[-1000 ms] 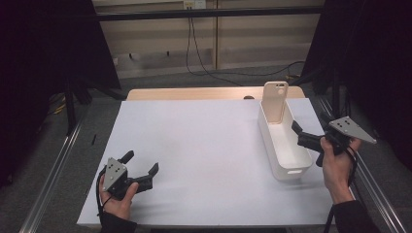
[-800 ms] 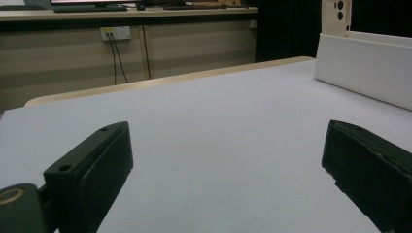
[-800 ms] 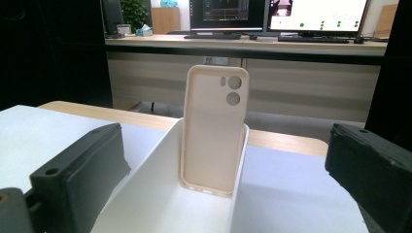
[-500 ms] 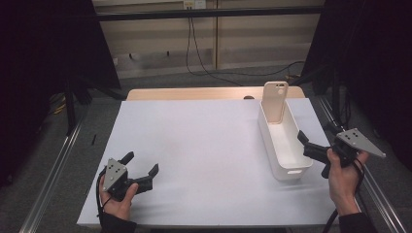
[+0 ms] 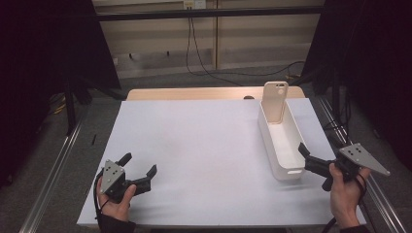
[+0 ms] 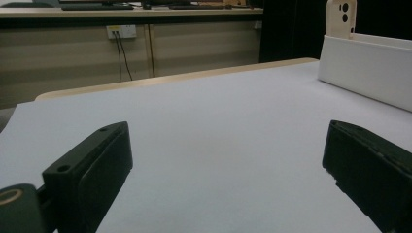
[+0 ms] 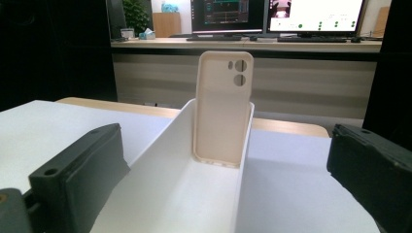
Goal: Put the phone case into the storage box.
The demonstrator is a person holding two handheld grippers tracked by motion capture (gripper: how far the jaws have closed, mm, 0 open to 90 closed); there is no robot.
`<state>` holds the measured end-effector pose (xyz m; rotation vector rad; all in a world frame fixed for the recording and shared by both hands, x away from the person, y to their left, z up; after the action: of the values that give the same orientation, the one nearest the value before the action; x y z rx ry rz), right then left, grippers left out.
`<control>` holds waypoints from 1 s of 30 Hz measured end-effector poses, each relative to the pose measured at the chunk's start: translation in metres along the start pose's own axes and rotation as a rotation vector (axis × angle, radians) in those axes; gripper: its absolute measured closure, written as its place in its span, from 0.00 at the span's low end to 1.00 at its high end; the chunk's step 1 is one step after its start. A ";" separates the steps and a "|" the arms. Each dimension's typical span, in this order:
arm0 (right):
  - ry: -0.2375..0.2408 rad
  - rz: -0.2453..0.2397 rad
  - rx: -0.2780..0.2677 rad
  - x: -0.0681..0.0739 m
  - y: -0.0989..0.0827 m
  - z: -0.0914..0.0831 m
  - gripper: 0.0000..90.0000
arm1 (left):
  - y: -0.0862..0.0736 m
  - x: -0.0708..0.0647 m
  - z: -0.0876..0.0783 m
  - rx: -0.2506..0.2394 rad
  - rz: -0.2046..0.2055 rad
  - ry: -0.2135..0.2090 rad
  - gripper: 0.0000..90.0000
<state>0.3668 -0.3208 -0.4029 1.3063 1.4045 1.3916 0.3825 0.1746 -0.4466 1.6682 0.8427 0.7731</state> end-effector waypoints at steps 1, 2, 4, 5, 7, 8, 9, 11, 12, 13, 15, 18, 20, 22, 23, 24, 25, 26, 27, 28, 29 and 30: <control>-0.003 -0.002 0.000 0.000 -0.002 -0.002 0.00 | 0.000 0.000 0.000 0.000 0.001 -0.001 0.04; -0.007 -0.003 -0.002 -0.001 -0.003 -0.003 0.00 | 0.000 -0.001 -0.001 0.002 0.004 -0.007 0.04; -0.009 0.009 0.001 -0.001 -0.007 -0.006 0.00 | 0.000 -0.002 -0.002 0.006 0.013 -0.013 0.04; -0.015 0.017 -0.005 -0.002 -0.009 -0.008 0.00 | 0.000 -0.002 -0.003 0.003 0.009 -0.012 0.04; -0.021 0.018 -0.006 -0.002 -0.012 -0.011 0.00 | 0.001 -0.002 -0.005 0.000 0.010 -0.012 0.04; -0.022 0.014 -0.005 -0.002 -0.014 -0.012 0.00 | 0.000 -0.003 -0.005 0.000 0.009 -0.014 0.04; -0.024 0.016 -0.004 -0.002 -0.015 -0.013 0.00 | 0.000 -0.003 -0.005 0.002 0.006 -0.016 0.04; -0.027 0.016 0.001 -0.001 -0.018 -0.016 0.00 | 0.000 -0.003 -0.006 0.000 0.009 -0.013 0.04; -0.029 0.012 0.002 0.000 -0.019 -0.017 0.00 | 0.000 -0.003 -0.006 -0.001 0.008 -0.011 0.04; -0.024 0.010 0.003 0.001 -0.019 -0.018 0.00 | 0.000 -0.003 -0.007 -0.001 0.007 -0.009 0.04; -0.025 -0.001 0.005 0.004 -0.021 -0.020 0.00 | -0.001 -0.003 -0.007 -0.001 0.000 -0.009 0.04; -0.014 -0.001 0.006 0.008 -0.022 -0.025 0.00 | 0.001 -0.003 -0.008 -0.016 -0.001 -0.019 0.04; -0.014 0.003 0.004 0.008 -0.024 -0.028 0.00 | -0.001 -0.002 -0.008 -0.003 0.000 -0.014 0.04; -0.015 0.020 0.004 0.007 -0.027 -0.031 0.00 | -0.003 -0.001 -0.008 0.003 -0.010 -0.013 0.04; -0.013 0.027 0.001 0.006 -0.028 -0.031 0.00 | -0.003 -0.001 -0.008 0.003 -0.010 -0.011 0.04; -0.012 0.033 0.003 0.006 -0.029 -0.032 0.00 | -0.003 0.000 -0.009 0.002 -0.009 -0.007 0.04; -0.016 0.031 0.006 0.005 -0.031 -0.033 0.00 | -0.003 0.000 -0.009 -0.001 -0.012 -0.005 0.04; -0.019 0.028 0.007 0.004 -0.032 -0.034 0.00 | -0.003 0.000 -0.009 -0.001 -0.012 -0.005 0.04; -0.019 0.031 0.011 0.004 -0.033 -0.035 0.00 | -0.002 -0.001 -0.009 -0.001 -0.012 -0.006 0.04; -0.019 0.031 0.009 0.004 -0.034 -0.036 0.00 | -0.002 -0.001 -0.009 -0.001 -0.011 -0.009 0.04; -0.021 0.026 0.010 0.003 -0.035 -0.037 0.00 | -0.003 -0.002 -0.009 0.001 -0.009 -0.010 0.04; -0.021 0.023 0.011 0.003 -0.035 -0.039 0.00 | -0.003 -0.002 -0.009 0.002 -0.003 -0.013 0.04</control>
<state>0.3233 -0.3223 -0.4321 1.3443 1.3889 1.3826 0.3738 0.1781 -0.4475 1.6723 0.8368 0.7583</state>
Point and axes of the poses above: each handheld gripper's, and its own axes: z roughly forward along the jaws, y roughly out of its top, x roughly to its left, the point moved 10 cm from there along z, roughly forward along the jaws, and after that the axes turned 6 degrees about z, right-handed, at the moved point
